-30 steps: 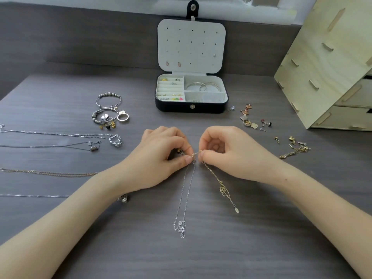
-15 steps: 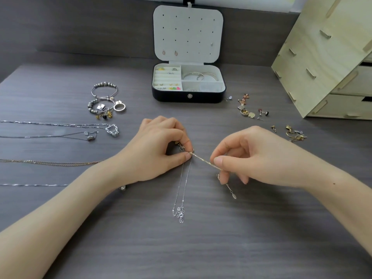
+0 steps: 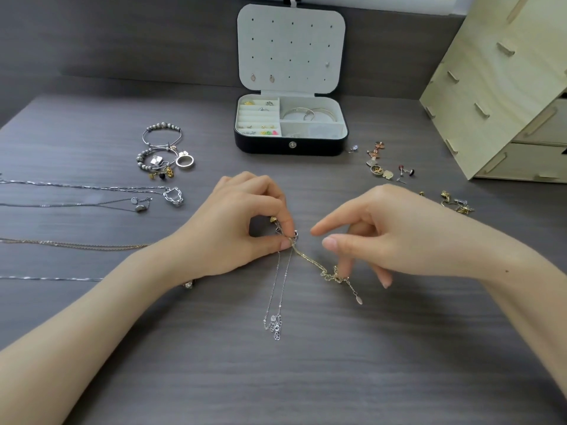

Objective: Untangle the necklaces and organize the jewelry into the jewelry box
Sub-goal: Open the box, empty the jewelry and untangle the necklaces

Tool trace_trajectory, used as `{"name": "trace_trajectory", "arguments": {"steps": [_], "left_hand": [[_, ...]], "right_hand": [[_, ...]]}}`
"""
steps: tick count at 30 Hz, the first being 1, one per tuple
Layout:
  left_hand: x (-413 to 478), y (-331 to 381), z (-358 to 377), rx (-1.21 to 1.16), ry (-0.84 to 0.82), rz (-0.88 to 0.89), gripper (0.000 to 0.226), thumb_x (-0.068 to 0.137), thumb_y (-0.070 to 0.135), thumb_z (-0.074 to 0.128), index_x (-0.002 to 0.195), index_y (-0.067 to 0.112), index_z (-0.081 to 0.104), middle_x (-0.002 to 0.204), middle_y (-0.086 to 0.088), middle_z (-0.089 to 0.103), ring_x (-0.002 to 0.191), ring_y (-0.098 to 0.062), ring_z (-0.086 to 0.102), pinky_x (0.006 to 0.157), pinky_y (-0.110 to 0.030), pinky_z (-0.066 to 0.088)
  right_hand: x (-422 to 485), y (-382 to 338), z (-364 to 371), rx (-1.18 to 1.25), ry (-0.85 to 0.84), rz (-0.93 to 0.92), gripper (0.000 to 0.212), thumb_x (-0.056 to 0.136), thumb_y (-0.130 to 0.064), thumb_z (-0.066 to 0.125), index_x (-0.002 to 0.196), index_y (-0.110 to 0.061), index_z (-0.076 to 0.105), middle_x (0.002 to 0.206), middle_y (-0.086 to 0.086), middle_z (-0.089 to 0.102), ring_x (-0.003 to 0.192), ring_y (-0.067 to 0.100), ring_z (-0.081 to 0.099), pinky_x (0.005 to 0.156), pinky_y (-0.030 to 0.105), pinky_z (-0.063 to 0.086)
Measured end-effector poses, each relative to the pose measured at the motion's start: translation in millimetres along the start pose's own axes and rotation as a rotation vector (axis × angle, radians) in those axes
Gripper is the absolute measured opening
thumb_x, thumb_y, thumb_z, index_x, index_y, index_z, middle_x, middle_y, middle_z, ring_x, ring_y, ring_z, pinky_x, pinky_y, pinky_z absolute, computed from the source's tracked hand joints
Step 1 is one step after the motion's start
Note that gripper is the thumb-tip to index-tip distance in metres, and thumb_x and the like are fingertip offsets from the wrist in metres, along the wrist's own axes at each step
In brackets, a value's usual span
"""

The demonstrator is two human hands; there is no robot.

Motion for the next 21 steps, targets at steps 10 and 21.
{"name": "trace_trajectory", "arguments": {"steps": [10, 21], "left_hand": [[-1.6, -1.8, -0.7, -0.051, -0.02, -0.01, 0.023, 0.072, 0.053, 0.059, 0.093, 0.043, 0.061, 0.091, 0.017, 0.057, 0.089, -0.003, 0.047, 0.083, -0.03, 0.034], [-2.5, -7.2, -2.7, -0.007, -0.049, -0.086, 0.028, 0.064, 0.063, 0.058, 0.085, 0.044, 0.057, 0.089, 0.021, 0.059, 0.091, 0.001, 0.049, 0.088, -0.018, 0.024]], "right_hand": [[42.5, -6.1, 11.3, -0.129, 0.224, 0.008, 0.008, 0.08, -0.031, 0.067, 0.073, -0.03, 0.066, 0.061, -0.011, 0.057, 0.057, 0.001, 0.049, 0.058, 0.021, 0.037], [40.9, 6.8, 9.3, -0.109, 0.222, 0.197, 0.02, 0.083, -0.022, 0.059, 0.068, -0.013, 0.069, 0.059, -0.002, 0.068, 0.044, 0.003, 0.052, 0.039, 0.009, 0.035]]}}
Point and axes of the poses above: each hand's wrist, its own x-axis towards the middle knuckle, its own z-axis out of the palm, y = z × x, the point moved 3 cm from there along x, towards the middle knuckle
